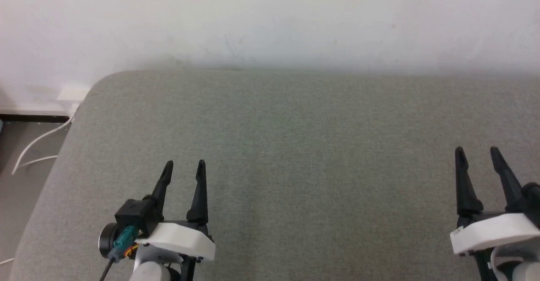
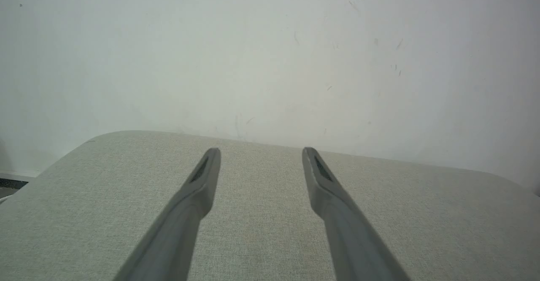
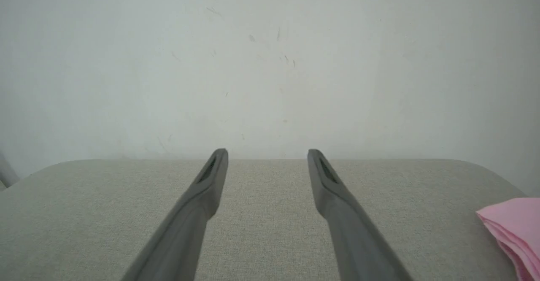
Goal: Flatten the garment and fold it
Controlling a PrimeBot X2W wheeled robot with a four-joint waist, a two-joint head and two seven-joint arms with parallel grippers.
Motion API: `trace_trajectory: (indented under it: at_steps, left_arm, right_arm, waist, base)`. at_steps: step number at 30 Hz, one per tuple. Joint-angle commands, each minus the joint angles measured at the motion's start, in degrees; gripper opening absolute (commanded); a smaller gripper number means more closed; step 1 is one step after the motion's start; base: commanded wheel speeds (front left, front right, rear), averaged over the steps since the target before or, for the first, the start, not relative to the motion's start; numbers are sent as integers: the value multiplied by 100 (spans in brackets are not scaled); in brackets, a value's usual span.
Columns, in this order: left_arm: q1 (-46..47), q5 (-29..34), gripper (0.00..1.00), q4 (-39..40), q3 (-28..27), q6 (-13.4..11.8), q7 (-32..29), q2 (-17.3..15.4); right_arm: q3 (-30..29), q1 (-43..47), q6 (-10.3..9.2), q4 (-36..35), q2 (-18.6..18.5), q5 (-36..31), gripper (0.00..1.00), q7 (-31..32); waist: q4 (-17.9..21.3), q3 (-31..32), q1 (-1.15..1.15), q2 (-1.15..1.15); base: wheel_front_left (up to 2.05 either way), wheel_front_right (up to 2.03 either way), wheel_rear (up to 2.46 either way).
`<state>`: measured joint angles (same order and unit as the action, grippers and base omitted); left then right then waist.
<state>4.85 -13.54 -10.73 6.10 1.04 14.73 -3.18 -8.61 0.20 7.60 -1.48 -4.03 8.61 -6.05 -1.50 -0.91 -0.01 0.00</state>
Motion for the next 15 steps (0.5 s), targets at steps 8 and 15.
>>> trace_trajectory:
  at_steps: [8, 15]
  left_arm:
    - [-199, 30, 100, -19, -5, 34, 27, 26]
    - [-196, -26, 100, -13, 14, 25, 27, 29]
  right_arm:
    - [155, 302, -11, -50, 107, -71, 100, 51]
    - [273, 389, -11, 11, 113, 107, 100, 24]
  waist:
    - [-74, 128, 1, 0]
    - [-96, 100, 1, 0]
  base:
    - [0, 0, 0]
    - [0, 0, 0]
